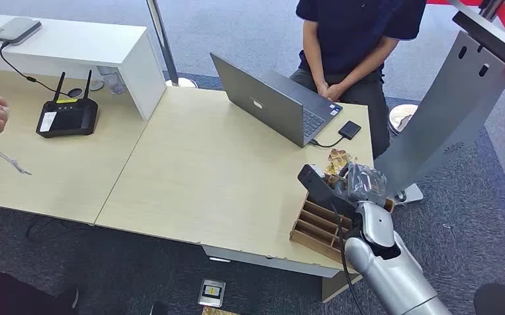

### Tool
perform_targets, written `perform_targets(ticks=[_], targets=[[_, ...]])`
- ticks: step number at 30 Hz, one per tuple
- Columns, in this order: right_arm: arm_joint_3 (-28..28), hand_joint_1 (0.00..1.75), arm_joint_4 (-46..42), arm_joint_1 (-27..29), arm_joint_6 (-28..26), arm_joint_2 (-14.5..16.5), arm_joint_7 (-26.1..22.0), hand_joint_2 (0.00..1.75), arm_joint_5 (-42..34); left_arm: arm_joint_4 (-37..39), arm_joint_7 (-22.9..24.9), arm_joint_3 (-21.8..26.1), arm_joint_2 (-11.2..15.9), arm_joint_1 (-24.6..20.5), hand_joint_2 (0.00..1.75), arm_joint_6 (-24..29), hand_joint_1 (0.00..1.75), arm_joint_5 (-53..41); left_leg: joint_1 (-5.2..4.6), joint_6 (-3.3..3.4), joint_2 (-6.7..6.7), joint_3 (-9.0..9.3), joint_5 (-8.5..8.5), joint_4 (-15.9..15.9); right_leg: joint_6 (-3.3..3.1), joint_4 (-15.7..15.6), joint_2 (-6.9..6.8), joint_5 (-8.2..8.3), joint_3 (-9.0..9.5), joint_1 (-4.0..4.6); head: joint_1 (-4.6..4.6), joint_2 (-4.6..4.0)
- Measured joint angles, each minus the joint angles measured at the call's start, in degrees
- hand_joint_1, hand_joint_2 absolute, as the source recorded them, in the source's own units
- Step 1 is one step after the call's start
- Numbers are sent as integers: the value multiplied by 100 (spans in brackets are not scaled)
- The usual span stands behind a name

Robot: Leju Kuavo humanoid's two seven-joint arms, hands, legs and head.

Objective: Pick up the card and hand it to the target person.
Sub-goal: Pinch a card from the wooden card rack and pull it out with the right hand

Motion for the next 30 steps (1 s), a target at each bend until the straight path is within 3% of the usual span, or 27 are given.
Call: perform_targets(ticks=[30], targets=[[0,28,28,-2,-8,0,7,175,2,0,0,0,0,0,0,0,0,0,0,0,0,0,0,0,0,0,0,0,0,0,0,0]])
